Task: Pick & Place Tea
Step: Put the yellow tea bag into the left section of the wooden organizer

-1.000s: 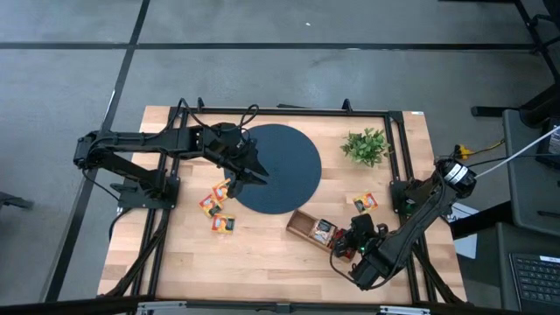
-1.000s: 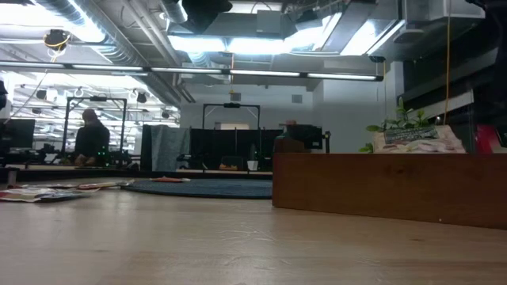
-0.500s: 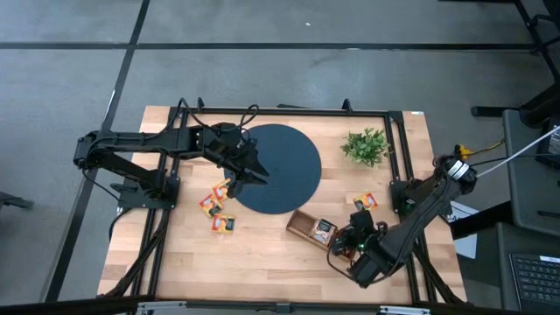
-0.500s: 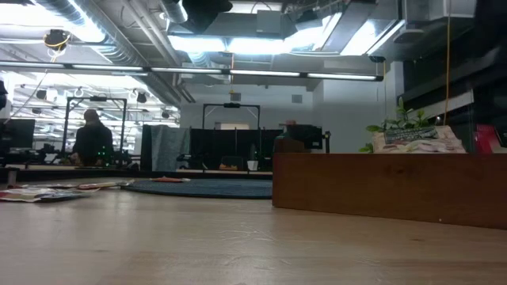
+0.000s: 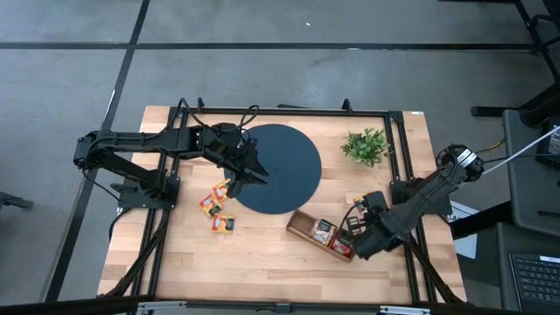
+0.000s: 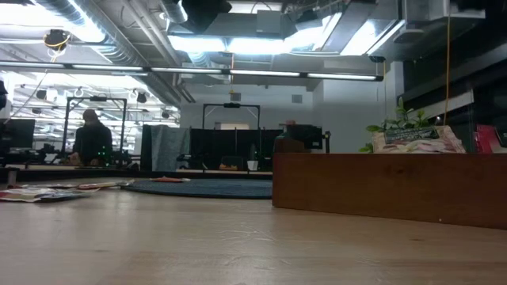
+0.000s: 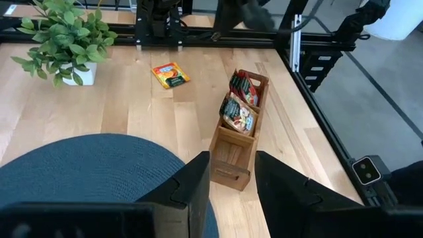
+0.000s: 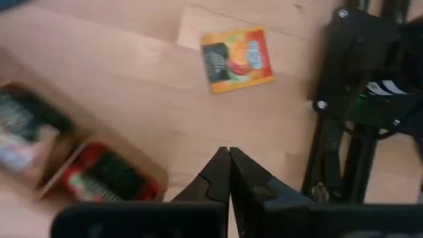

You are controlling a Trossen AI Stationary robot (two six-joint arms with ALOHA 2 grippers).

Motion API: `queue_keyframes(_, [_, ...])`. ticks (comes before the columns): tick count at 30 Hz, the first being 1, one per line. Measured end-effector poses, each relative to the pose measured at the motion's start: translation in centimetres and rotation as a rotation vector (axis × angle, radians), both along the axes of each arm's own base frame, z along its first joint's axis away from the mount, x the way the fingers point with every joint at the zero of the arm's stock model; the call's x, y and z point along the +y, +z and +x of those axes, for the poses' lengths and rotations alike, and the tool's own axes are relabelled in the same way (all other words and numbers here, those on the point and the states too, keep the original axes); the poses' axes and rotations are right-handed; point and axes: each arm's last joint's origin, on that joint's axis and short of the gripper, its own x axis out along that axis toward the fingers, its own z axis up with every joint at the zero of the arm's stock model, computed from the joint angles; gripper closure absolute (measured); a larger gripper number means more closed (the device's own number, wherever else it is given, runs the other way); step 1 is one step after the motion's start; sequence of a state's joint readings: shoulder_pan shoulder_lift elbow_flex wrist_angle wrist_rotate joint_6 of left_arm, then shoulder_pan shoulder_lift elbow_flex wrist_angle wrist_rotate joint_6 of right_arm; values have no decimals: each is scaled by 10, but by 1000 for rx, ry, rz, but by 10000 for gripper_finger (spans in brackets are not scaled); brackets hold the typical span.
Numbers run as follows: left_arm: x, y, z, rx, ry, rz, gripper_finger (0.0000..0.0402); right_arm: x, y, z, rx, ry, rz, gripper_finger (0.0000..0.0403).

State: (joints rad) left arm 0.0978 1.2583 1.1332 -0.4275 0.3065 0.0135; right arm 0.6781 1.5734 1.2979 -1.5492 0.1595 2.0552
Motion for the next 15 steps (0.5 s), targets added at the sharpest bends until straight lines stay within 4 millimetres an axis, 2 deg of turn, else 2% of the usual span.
queue_keyframes(5, [0,-1,0,7,0,0,286,-19,-24,3,95,-64,7,397])
queue_keyframes(15, [0,-2,-1,24,6,-13,286,-59,-81,15,91,-63,71,400])
